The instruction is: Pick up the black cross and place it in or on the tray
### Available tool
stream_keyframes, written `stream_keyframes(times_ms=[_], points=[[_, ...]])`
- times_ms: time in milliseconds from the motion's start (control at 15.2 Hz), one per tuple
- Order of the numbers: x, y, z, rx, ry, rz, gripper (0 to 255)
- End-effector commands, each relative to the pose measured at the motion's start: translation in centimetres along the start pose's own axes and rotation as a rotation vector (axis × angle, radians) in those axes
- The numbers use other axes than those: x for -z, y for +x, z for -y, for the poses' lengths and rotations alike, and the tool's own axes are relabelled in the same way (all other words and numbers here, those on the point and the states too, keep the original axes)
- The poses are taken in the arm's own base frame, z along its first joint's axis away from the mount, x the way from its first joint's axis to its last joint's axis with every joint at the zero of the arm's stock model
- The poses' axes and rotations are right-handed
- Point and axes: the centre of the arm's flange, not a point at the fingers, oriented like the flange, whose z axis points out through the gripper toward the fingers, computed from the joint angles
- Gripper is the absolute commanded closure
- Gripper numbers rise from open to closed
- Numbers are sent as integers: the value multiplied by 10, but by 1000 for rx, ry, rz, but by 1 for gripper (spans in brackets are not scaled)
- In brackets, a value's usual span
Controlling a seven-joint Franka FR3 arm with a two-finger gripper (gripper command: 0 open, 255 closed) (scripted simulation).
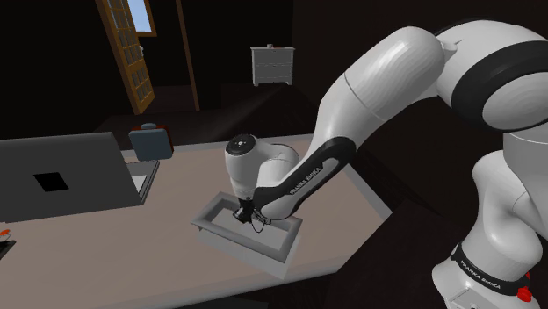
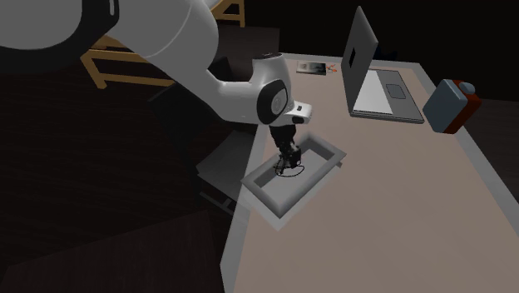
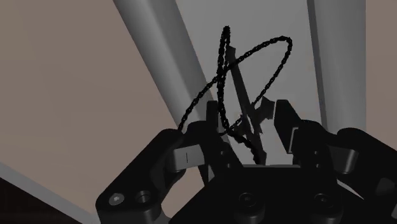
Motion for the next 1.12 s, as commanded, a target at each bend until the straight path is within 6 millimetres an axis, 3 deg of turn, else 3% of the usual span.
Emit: stream_keyframes(times_ms=[0, 264, 528, 1056], points=[[-2, -2, 0, 1, -4, 5, 0], [-3, -1, 0, 1, -4, 5, 0], [47, -1, 0, 1, -4, 5, 0], [47, -1, 0, 1, -3, 5, 0]])
